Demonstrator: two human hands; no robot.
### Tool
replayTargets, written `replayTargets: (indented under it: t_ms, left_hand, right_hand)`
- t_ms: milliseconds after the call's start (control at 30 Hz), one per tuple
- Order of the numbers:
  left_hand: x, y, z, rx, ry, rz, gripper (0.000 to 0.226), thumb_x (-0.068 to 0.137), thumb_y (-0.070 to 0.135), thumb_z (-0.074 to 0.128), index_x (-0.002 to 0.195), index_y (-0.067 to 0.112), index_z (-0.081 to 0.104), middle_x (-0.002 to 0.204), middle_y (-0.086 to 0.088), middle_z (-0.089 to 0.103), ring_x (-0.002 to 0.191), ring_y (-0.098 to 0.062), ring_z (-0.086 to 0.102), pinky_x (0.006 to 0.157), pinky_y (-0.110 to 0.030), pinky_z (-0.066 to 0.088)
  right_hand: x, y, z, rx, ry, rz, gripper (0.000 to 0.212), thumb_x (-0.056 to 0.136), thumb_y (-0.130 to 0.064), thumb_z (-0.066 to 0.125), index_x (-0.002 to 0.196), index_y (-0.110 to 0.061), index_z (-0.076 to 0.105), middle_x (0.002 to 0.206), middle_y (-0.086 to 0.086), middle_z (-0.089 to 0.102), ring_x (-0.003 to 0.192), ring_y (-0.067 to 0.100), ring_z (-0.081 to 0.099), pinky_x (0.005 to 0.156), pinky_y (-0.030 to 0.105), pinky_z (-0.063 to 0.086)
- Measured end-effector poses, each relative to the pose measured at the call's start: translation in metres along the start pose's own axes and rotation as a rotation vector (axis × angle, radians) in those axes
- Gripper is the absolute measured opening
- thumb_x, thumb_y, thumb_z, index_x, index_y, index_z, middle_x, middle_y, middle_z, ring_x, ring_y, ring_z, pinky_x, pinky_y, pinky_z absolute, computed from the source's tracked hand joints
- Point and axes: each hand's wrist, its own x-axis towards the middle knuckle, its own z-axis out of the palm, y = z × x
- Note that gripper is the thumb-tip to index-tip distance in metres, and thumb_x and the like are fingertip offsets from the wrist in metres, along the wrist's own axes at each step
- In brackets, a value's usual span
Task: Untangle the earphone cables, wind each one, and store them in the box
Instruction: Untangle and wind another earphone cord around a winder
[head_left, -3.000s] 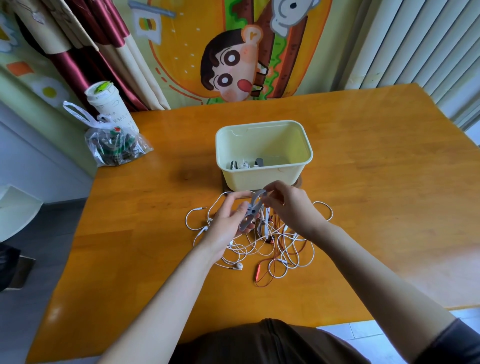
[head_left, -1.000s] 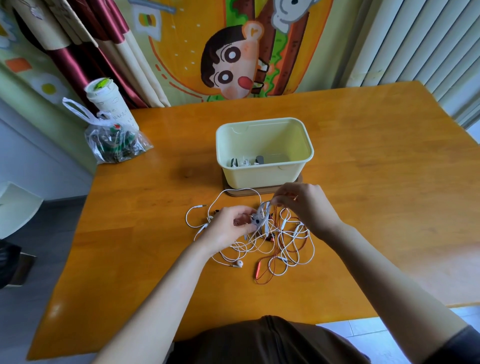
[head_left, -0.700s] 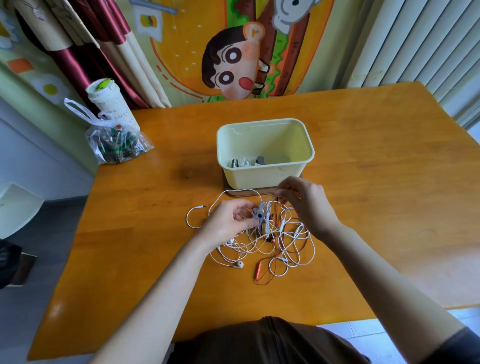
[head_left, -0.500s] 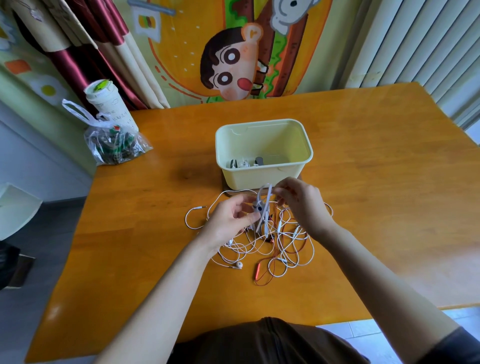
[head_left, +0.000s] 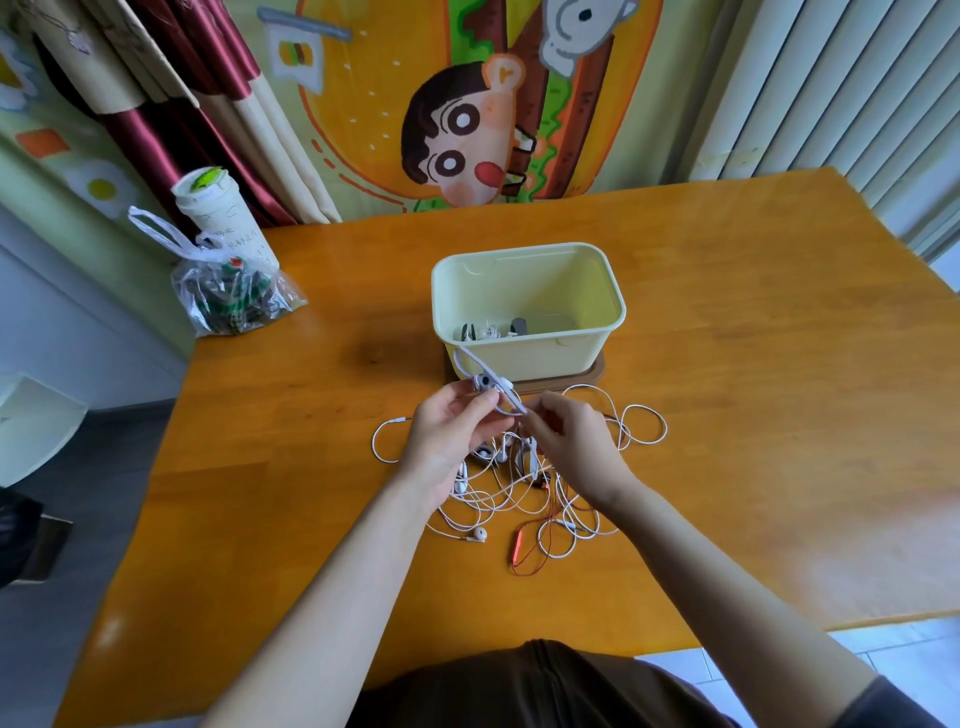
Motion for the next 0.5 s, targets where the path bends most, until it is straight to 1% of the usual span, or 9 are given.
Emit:
replayTargets:
  t_ms: [100, 200, 300, 367, 433, 467, 500]
  left_hand:
    - [0.002, 0.000, -0.001, 0.010, 0.052, 0.005, 0.020, 0.090, 0.001, 0.059, 0.109, -0.003, 0.060, 0.093, -0.013, 0.067, 0.080, -0.021, 0.068, 0.065, -0.019, 0.056]
    - [0.002, -0.001, 0.002, 0.022, 0.082, -0.006, 0.023, 0.090, 0.002, 0.060, 0.111, -0.003, 0.058, 0.093, -0.012, 0.066, 0.082, -0.022, 0.067, 0.064, -0.018, 0.056]
    - [0.002, -0.003, 0.001, 0.114, 0.136, 0.021, 0.016, 0.089, 0.004, 0.061, 0.106, 0.004, 0.059, 0.093, -0.010, 0.068, 0.079, -0.020, 0.069, 0.064, -0.019, 0.056]
    - [0.002, -0.006, -0.002, 0.253, 0.162, 0.077, 0.014, 0.088, 0.005, 0.064, 0.096, 0.014, 0.057, 0.094, -0.011, 0.069, 0.076, -0.020, 0.070, 0.065, -0.021, 0.057]
    - [0.004, -0.011, -0.006, 0.518, 0.177, 0.195, 0.018, 0.085, 0.007, 0.068, 0.094, 0.017, 0.056, 0.092, -0.008, 0.069, 0.077, -0.020, 0.069, 0.068, -0.026, 0.058]
    - [0.004, -0.012, -0.008, 0.680, 0.167, 0.259, 0.019, 0.084, 0.009, 0.070, 0.094, 0.017, 0.056, 0.087, -0.003, 0.068, 0.075, -0.016, 0.067, 0.067, -0.023, 0.056]
    - [0.004, -0.012, -0.009, 0.820, 0.146, 0.307, 0.019, 0.083, 0.012, 0.071, 0.094, 0.018, 0.057, 0.083, 0.004, 0.066, 0.073, -0.009, 0.064, 0.065, -0.014, 0.051]
  right_hand:
    - [-0.001, -0.002, -0.002, -0.020, -0.011, -0.013, 0.012, 0.094, -0.017, 0.055, 0.085, -0.016, 0.063, 0.066, -0.005, 0.058, 0.052, 0.000, 0.048, 0.051, 0.012, 0.038]
    - [-0.001, -0.002, -0.005, -0.085, -0.006, -0.019, 0.013, 0.093, -0.018, 0.057, 0.089, -0.012, 0.067, 0.066, -0.008, 0.058, 0.053, 0.001, 0.049, 0.052, 0.011, 0.039]
    - [-0.001, -0.003, -0.007, -0.121, -0.010, -0.030, 0.013, 0.092, -0.018, 0.058, 0.090, -0.011, 0.069, 0.064, -0.012, 0.056, 0.053, -0.002, 0.051, 0.051, 0.010, 0.038]
    - [-0.003, -0.004, -0.007, -0.134, -0.017, -0.044, 0.014, 0.092, -0.019, 0.058, 0.091, -0.011, 0.069, 0.066, -0.012, 0.057, 0.053, 0.000, 0.051, 0.052, 0.011, 0.039]
    - [-0.003, -0.006, -0.007, -0.146, -0.005, -0.061, 0.013, 0.092, -0.020, 0.059, 0.091, -0.013, 0.069, 0.068, -0.012, 0.058, 0.056, 0.001, 0.051, 0.054, 0.011, 0.040]
    - [-0.002, -0.007, -0.008, -0.162, 0.005, -0.074, 0.012, 0.091, -0.021, 0.059, 0.089, -0.013, 0.069, 0.069, -0.011, 0.059, 0.058, 0.001, 0.052, 0.055, 0.011, 0.039]
    - [-0.001, -0.007, -0.010, -0.189, 0.011, -0.091, 0.012, 0.091, -0.021, 0.060, 0.087, -0.014, 0.069, 0.070, -0.010, 0.059, 0.060, 0.000, 0.052, 0.056, 0.010, 0.038]
